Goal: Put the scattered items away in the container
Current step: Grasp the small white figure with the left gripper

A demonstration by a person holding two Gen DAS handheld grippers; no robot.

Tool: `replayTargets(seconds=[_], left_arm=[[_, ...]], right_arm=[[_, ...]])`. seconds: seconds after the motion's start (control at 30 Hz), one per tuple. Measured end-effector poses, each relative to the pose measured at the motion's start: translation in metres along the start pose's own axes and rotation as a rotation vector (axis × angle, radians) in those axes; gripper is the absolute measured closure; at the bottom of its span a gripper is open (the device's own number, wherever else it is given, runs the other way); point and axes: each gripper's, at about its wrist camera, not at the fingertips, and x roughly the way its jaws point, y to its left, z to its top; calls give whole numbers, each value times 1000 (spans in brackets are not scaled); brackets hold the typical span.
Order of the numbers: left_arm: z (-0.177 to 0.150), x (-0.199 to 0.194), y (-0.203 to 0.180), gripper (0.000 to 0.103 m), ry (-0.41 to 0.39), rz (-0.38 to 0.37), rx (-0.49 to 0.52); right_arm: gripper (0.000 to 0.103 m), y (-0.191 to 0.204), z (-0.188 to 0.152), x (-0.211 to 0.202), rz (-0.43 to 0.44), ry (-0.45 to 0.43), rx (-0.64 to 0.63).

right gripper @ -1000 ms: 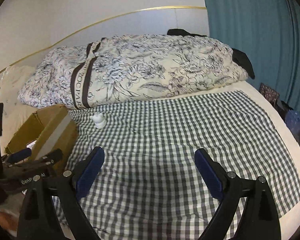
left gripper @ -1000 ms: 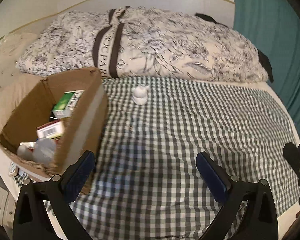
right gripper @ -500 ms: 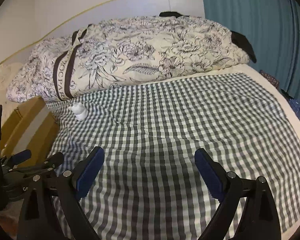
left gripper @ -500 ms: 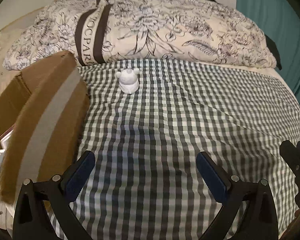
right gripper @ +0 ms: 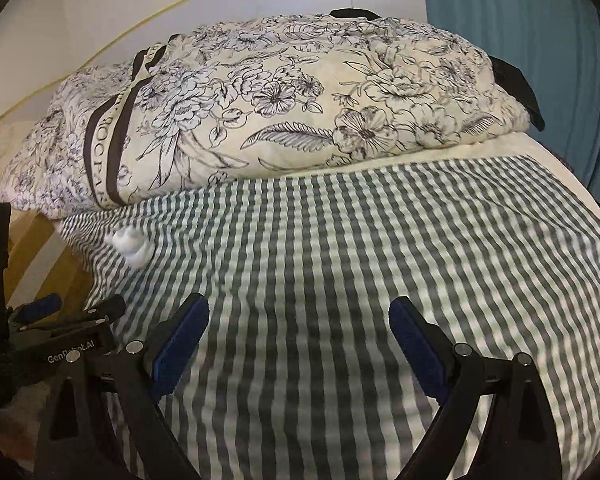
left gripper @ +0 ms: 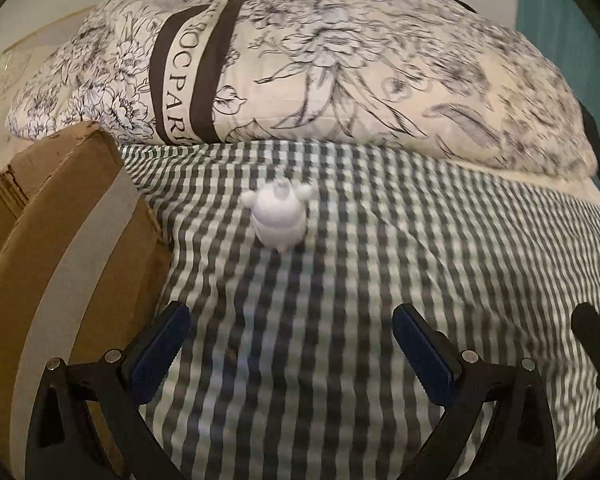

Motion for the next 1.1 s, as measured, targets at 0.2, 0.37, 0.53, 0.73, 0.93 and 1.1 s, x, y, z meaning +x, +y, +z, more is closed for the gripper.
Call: replayTargets(seconds=[0.2, 0.37, 0.53, 0.73, 0.93, 1.1], left_arm=[[18, 31, 7, 0, -21, 8, -57], [28, 53, 15, 0, -58, 49, -99], [42, 78, 16, 0, -68, 110, -125], [48, 107, 9, 0, -46, 151, -89], [47, 110, 3, 50, -46, 108, -36], [36, 76, 0, 50, -80, 100, -5]], right_arm=[[11, 7, 17, 50, -33, -4, 3], [11, 6, 4, 77, -47, -34, -5], [11, -6, -3, 99, 6, 34, 36], [11, -16, -3, 100, 49, 28, 88], [11, -16, -4, 101, 50, 27, 90], [11, -16, -4, 101, 52, 23, 91]])
